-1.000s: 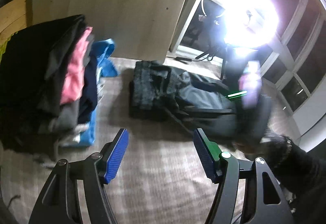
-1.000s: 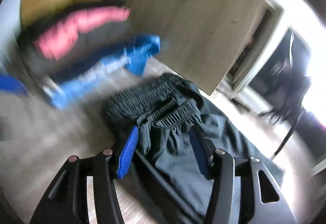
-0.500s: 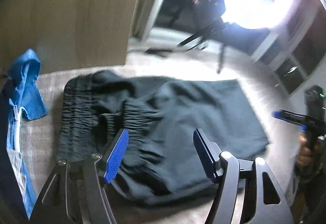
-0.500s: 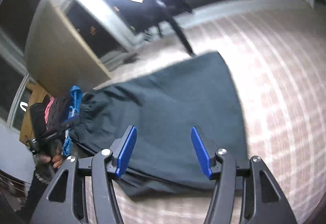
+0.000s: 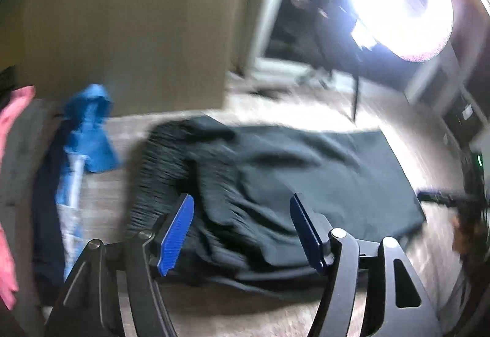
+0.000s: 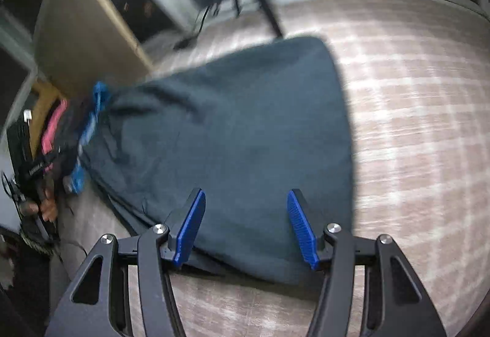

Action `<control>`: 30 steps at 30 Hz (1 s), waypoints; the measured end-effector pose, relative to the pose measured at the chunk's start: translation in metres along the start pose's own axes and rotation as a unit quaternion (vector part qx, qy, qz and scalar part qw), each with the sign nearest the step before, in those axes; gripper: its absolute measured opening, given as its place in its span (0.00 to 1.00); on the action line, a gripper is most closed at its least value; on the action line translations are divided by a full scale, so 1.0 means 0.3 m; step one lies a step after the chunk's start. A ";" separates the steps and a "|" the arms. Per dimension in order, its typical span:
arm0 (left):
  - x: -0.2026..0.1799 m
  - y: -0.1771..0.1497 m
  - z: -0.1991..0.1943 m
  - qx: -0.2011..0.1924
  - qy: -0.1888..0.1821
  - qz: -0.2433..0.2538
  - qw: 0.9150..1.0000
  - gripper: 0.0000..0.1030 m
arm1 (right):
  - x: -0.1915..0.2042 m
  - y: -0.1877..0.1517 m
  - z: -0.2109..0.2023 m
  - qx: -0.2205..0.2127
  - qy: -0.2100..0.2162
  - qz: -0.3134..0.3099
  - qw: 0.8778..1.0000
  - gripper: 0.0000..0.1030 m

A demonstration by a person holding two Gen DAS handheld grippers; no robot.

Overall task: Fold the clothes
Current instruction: 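Grasp the folded edge of the dark trousers with the left gripper while the right gripper grasps beside it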

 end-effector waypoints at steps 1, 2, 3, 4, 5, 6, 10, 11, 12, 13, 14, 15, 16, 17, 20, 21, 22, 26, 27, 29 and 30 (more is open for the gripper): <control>0.005 -0.022 0.031 0.014 0.026 0.010 1.000 0.61 | 0.007 -0.010 0.021 0.017 -0.020 -0.023 0.999 0.54; 0.023 -0.041 0.055 0.026 0.049 0.009 0.998 0.60 | 0.003 -0.019 0.029 0.031 -0.042 -0.041 0.998 0.54; 0.049 -0.060 0.074 0.038 0.068 0.001 0.997 0.59 | -0.008 -0.022 0.016 0.034 -0.046 -0.046 0.997 0.54; 0.062 -0.074 0.075 0.042 0.072 -0.009 0.996 0.58 | -0.019 -0.025 0.003 0.037 -0.050 -0.052 0.997 0.54; 0.062 -0.083 0.058 0.035 0.066 -0.020 0.997 0.57 | -0.030 -0.027 -0.010 0.040 -0.054 -0.057 0.996 0.54; 0.049 -0.091 0.033 0.024 0.063 -0.024 0.997 0.57 | -0.046 -0.021 -0.031 0.036 -0.053 -0.057 0.996 0.54; -0.189 -0.127 -0.070 -0.002 0.009 0.019 1.000 0.62 | -0.152 0.081 -0.138 -0.020 -0.036 -0.020 0.999 0.54; -0.283 -0.132 -0.084 -0.007 -0.009 0.040 0.999 0.64 | -0.190 0.114 -0.146 -0.031 -0.037 -0.005 0.999 0.54; -0.378 -0.137 -0.099 -0.012 -0.028 0.060 0.998 0.69 | -0.233 0.148 -0.141 -0.038 -0.035 0.012 0.999 0.54; -0.476 -0.139 -0.105 -0.017 -0.046 0.081 0.996 0.70 | -0.275 0.180 -0.129 -0.042 -0.028 0.027 0.998 0.54; -0.577 -0.140 -0.105 -0.022 -0.063 0.101 0.993 0.70 | -0.316 0.208 -0.116 -0.044 -0.023 0.044 0.998 0.54; -0.671 -0.144 -0.094 -0.024 -0.074 0.123 0.989 0.73 | -0.353 0.235 -0.097 -0.042 -0.017 0.061 0.997 0.54; -0.761 -0.149 -0.075 -0.024 -0.082 0.145 0.986 0.73 | -0.383 0.264 -0.074 -0.040 -0.006 0.074 0.996 0.54; -0.852 -0.154 -0.056 -0.024 -0.089 0.167 0.982 0.73 | -0.399 0.288 -0.053 -0.038 0.006 0.081 0.996 0.54; -1.066 -0.186 0.024 -0.009 -0.108 0.218 0.970 0.74 | -0.427 0.336 0.016 -0.030 0.028 0.096 0.995 0.54; -1.117 -0.198 0.053 -0.003 -0.112 0.228 0.967 0.74 | -0.424 0.351 0.033 -0.029 0.039 0.095 0.994 0.55; -1.157 -0.207 0.087 0.005 -0.108 0.236 0.966 0.74 | -0.418 0.367 0.041 -0.033 0.049 0.092 0.994 0.55; -1.233 -0.220 0.209 0.019 -0.053 0.264 0.963 0.74 | -0.381 0.404 0.078 -0.031 0.090 0.075 0.993 0.55; -1.236 -0.214 0.235 0.020 -0.037 0.265 0.963 0.74 | -0.367 0.408 0.086 -0.030 0.099 0.066 0.992 0.55; -1.227 -0.198 0.280 0.024 -0.004 0.260 0.965 0.74 | -0.340 0.417 0.103 -0.028 0.118 0.049 0.991 0.55; -1.221 -0.191 0.291 0.025 0.004 0.256 0.966 0.74 | -0.329 0.419 0.109 -0.028 0.126 0.042 0.991 0.55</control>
Point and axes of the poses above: each gripper's, at about its wrist camera, not at the fingertips, and z roughly the way its jaws point, x to its left, y to its top, the point moved 5 cm from there along z, roughly the way its jaws point, and after that the axes turned 1 degree about x, right-handed, at the moved point
